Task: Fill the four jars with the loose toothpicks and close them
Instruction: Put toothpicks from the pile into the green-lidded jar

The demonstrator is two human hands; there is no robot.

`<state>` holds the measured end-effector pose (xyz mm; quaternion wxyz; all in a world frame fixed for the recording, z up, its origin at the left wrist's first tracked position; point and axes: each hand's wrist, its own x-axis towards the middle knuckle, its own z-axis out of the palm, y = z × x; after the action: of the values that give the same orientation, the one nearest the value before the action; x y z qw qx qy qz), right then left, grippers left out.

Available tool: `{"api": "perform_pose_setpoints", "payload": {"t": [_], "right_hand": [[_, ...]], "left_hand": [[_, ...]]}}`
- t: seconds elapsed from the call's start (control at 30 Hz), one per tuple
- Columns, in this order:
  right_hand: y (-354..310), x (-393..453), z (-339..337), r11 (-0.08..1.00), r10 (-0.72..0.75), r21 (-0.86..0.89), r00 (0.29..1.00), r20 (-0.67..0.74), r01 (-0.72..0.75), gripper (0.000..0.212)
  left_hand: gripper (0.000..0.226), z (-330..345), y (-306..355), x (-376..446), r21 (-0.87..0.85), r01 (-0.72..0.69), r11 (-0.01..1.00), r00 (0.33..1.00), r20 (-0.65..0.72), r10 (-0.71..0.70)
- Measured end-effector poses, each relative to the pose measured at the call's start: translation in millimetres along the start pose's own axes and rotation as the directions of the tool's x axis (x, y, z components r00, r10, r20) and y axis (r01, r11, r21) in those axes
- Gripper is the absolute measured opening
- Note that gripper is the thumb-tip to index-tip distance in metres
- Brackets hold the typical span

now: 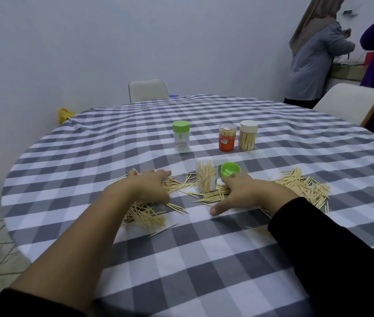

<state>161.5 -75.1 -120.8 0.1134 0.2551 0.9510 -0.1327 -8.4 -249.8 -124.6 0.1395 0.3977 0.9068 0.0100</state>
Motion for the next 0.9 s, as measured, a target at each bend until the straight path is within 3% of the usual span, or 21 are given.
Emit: {"api": "perform_pose_setpoints", "payload": {"t": [0.1, 0.23, 0.37, 0.57, 0.67, 0.9], "right_hand": [[-1, 3, 6, 1.0, 0.003, -0.005, 1.0, -0.029, -0.003, 0.094], [-3, 9, 3, 0.996, 0.019, -0.082, 0.998, -0.065, -0.025, 0.058], [-4, 12, 1, 0.984, 0.043, -0.166, 0.992, -0.12, -0.063, 0.033], [-9, 11, 14, 0.995, -0.005, -0.103, 0.986, -0.167, -0.012, 0.048], [-13, 11, 19, 0.988, -0.031, -0.156, 0.981, -0.193, 0.0, 0.041], [-15, 5, 14, 0.979, -0.024, -0.2, 0.975, -0.22, -0.021, 0.034]], "left_hand": [[0.088, -4, -1, -2, 0.104, 0.021, 0.994, 0.993, 0.115, -0.033], [0.071, 0, 6, -2, 0.055, -0.07, 0.996, 0.998, 0.009, 0.07], [0.062, 8, 12, 6, 0.153, -0.163, 0.975, 0.982, -0.074, 0.176], [0.054, 15, 16, 20, 0.279, -0.22, 0.935, 0.96, -0.108, 0.258], [0.046, 15, 15, 26, 0.351, -0.232, 0.907, 0.95, -0.118, 0.289], [0.052, 19, 15, 27, 0.442, -0.131, 0.887, 0.961, -0.162, 0.223]]}}
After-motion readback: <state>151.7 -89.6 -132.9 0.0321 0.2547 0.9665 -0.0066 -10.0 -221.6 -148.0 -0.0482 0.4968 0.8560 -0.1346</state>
